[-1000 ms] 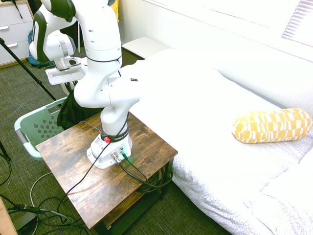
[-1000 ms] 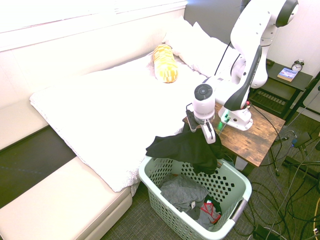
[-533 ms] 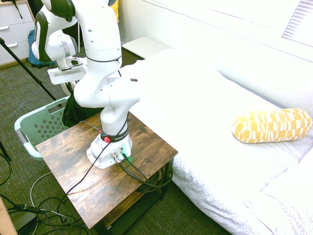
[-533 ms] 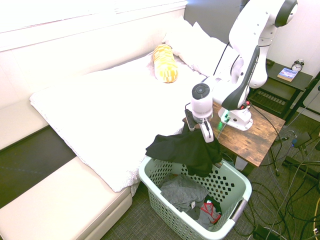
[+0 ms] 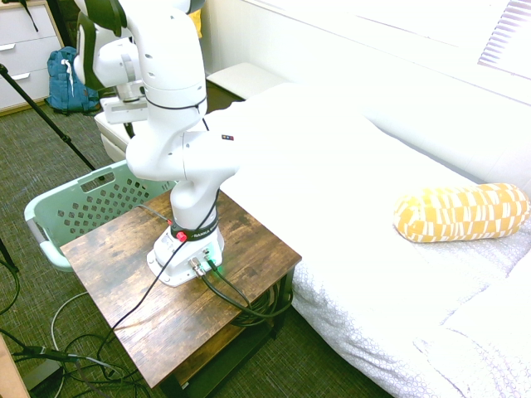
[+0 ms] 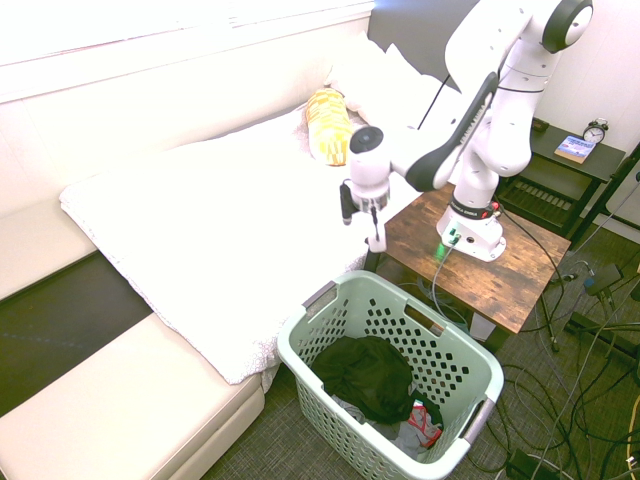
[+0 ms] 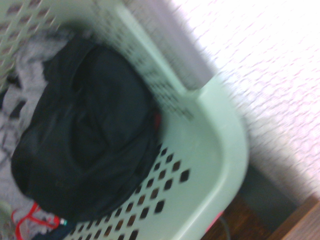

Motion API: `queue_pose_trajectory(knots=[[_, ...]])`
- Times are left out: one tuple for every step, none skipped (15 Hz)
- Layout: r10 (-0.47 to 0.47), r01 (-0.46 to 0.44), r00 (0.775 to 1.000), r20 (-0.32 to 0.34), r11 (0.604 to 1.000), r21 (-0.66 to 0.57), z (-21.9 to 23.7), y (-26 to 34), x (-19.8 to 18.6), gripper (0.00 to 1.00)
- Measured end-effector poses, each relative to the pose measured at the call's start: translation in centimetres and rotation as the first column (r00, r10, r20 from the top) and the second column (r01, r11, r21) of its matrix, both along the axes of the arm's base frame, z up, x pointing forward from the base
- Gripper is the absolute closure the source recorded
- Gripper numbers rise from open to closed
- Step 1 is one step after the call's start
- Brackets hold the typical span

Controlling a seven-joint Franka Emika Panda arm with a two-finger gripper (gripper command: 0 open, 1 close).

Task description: Put my clothes in the laundry bag

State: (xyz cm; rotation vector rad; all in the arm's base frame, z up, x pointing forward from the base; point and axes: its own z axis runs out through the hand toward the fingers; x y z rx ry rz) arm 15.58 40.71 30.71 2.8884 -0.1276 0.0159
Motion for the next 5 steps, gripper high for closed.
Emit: queue_pose_trajectory(knots=[[-0.051,0.051,0.998,0.020,0.999,0.013,1.3,-1.5,4.2,0.00],[-0.107,0.106,0.993,0.043,0.994,0.027,2.9,-3.6,8.5,0.00],[-0.166,0.163,0.984,0.062,0.986,0.042,4.7,-6.0,12.3,0.00],[-0.226,0.221,0.971,0.077,0.973,0.063,6.9,-8.9,15.8,0.00],[-0.286,0.278,0.954,0.092,0.957,0.087,9.4,-12.3,19.1,0.00]])
